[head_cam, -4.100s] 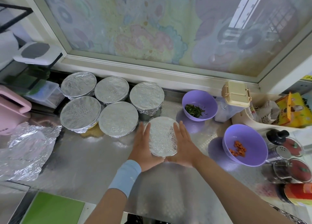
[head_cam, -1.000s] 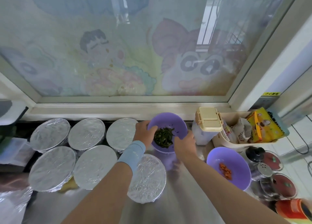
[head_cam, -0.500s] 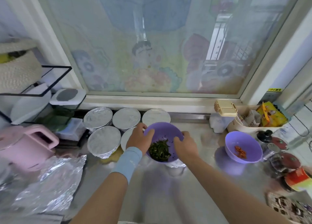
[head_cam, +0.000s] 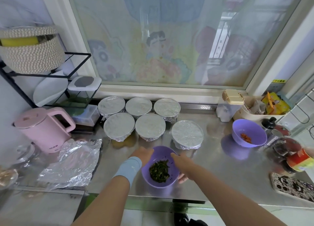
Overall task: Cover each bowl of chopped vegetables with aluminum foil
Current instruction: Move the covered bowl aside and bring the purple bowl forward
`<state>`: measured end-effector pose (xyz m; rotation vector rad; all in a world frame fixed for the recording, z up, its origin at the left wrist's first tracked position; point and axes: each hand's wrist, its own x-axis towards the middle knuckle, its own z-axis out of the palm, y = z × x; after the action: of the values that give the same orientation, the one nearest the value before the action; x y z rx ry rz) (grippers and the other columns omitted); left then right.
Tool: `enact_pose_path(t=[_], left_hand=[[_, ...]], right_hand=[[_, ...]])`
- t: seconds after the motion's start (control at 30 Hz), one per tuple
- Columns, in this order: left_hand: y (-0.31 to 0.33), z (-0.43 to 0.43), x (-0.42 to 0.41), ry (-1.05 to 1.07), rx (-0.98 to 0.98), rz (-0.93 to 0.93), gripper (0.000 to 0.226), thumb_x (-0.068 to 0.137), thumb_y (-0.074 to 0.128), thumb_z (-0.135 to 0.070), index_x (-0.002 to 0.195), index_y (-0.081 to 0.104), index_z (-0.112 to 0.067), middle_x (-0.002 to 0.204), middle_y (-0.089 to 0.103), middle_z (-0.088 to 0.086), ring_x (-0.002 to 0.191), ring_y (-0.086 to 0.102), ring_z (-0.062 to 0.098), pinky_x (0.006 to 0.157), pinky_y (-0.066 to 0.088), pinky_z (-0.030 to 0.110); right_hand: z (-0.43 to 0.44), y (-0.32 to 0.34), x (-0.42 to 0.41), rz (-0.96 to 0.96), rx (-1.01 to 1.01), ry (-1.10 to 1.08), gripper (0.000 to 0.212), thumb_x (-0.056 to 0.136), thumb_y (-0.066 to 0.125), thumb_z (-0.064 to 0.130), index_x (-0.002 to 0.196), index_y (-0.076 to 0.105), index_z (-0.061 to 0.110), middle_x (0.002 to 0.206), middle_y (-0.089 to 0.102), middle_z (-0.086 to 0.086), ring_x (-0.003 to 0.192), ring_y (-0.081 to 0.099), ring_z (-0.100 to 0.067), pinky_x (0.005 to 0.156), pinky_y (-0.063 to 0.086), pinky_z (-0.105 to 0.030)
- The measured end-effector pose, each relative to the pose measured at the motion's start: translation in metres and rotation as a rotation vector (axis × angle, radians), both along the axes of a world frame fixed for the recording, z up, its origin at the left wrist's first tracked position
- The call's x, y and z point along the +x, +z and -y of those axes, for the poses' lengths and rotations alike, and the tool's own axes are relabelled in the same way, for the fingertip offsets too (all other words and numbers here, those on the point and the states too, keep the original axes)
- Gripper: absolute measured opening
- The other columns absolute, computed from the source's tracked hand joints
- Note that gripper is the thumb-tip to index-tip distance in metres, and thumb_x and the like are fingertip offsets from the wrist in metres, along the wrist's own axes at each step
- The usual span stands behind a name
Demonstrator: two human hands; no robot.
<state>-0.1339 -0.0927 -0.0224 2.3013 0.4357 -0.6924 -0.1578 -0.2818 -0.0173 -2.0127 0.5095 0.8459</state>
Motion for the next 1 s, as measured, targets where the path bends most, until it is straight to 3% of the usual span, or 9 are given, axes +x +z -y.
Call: enact_pose_path(t=[0.1, 0.2, 0.33, 0.43, 0.57, 0.73, 0.8, 0.9, 1.0], left_hand=[[-0.010, 0.000, 0.001, -0.031, 0.022, -0.010, 0.032, 0.090, 0.045, -0.043, 0.076, 0.057, -0.016, 0.072, 0.056, 0.005, 0.067, 0.053, 0.024, 0.067, 0.040, 0.030], [-0.016, 0.000, 0.008, -0.065, 0.036, -0.028, 0.043, 0.090, 0.044, -0.043, 0.105, 0.064, -0.009, 0.093, 0.065, 0.014, 0.087, 0.065, 0.030, 0.070, 0.040, 0.032], [-0.009, 0.010, 0.023, -0.099, 0.074, 0.049, 0.047, 0.091, 0.044, -0.045, 0.123, 0.057, -0.013, 0.123, 0.060, 0.007, 0.110, 0.059, 0.031, 0.089, 0.044, 0.033], [0.005, 0.033, 0.041, -0.102, -0.008, 0.160, 0.034, 0.090, 0.043, -0.036, 0.108, 0.060, -0.012, 0.108, 0.065, 0.010, 0.088, 0.062, 0.027, 0.085, 0.051, 0.037], [0.015, 0.071, 0.070, -0.106, -0.073, 0.180, 0.041, 0.094, 0.044, -0.030, 0.127, 0.055, -0.009, 0.123, 0.057, 0.015, 0.103, 0.060, 0.032, 0.091, 0.050, 0.042], [0.006, 0.105, 0.100, -0.071, -0.099, 0.070, 0.048, 0.093, 0.048, -0.036, 0.133, 0.047, -0.009, 0.132, 0.050, 0.014, 0.111, 0.054, 0.032, 0.085, 0.042, 0.035], [0.000, 0.114, 0.107, -0.027, -0.125, 0.028, 0.046, 0.093, 0.050, -0.032, 0.132, 0.046, -0.009, 0.131, 0.052, 0.012, 0.111, 0.053, 0.030, 0.084, 0.040, 0.032], [-0.009, 0.123, 0.118, 0.097, -0.223, 0.004, 0.039, 0.087, 0.054, -0.029, 0.122, 0.055, -0.011, 0.119, 0.062, 0.010, 0.099, 0.060, 0.029, 0.087, 0.052, 0.038], [-0.016, 0.134, 0.130, 0.126, -0.230, -0.002, 0.028, 0.087, 0.054, -0.029, 0.110, 0.056, -0.012, 0.102, 0.061, 0.007, 0.094, 0.061, 0.028, 0.085, 0.055, 0.039]], right_hand=[[0.002, -0.004, 0.003, -0.011, 0.009, 0.021, 0.049, 0.099, 0.037, 0.050, 0.124, 0.052, 0.012, 0.104, 0.064, -0.015, 0.078, 0.067, -0.031, 0.063, 0.061, -0.047], [0.006, -0.005, 0.010, -0.024, 0.006, 0.055, 0.052, 0.099, 0.034, 0.052, 0.131, 0.047, 0.013, 0.114, 0.059, -0.014, 0.090, 0.066, -0.032, 0.063, 0.060, -0.051], [0.019, 0.002, 0.024, -0.055, -0.018, 0.114, 0.052, 0.098, 0.036, 0.053, 0.134, 0.046, 0.016, 0.130, 0.055, -0.010, 0.094, 0.065, -0.029, 0.055, 0.058, -0.041], [0.039, 0.010, 0.048, 0.076, -0.138, 0.059, 0.037, 0.095, 0.041, 0.033, 0.110, 0.058, 0.003, 0.104, 0.069, -0.014, 0.079, 0.072, -0.032, 0.060, 0.057, -0.034], [0.076, 0.008, 0.089, 0.286, -0.294, -0.081, 0.018, 0.083, 0.043, 0.026, 0.091, 0.055, 0.016, 0.094, 0.059, -0.010, 0.078, 0.057, -0.028, 0.075, 0.048, -0.032], [0.104, -0.013, 0.118, 0.191, -0.296, -0.209, 0.051, 0.089, 0.046, 0.023, 0.138, 0.040, 0.011, 0.136, 0.041, -0.016, 0.117, 0.049, -0.037, 0.100, 0.045, -0.043], [0.109, -0.023, 0.124, 0.098, -0.155, -0.316, 0.055, 0.080, 0.051, 0.025, 0.132, 0.040, 0.011, 0.128, 0.050, -0.016, 0.101, 0.054, -0.036, 0.087, 0.054, -0.049], [0.116, -0.039, 0.132, 0.054, 0.022, -0.401, 0.052, 0.073, 0.051, 0.026, 0.122, 0.047, 0.010, 0.110, 0.058, -0.015, 0.077, 0.054, -0.029, 0.056, 0.053, -0.034], [0.123, -0.049, 0.143, 0.113, -0.005, -0.407, 0.057, 0.062, 0.046, 0.029, 0.116, 0.055, 0.011, 0.101, 0.060, -0.012, 0.078, 0.056, -0.029, 0.058, 0.050, -0.034]])
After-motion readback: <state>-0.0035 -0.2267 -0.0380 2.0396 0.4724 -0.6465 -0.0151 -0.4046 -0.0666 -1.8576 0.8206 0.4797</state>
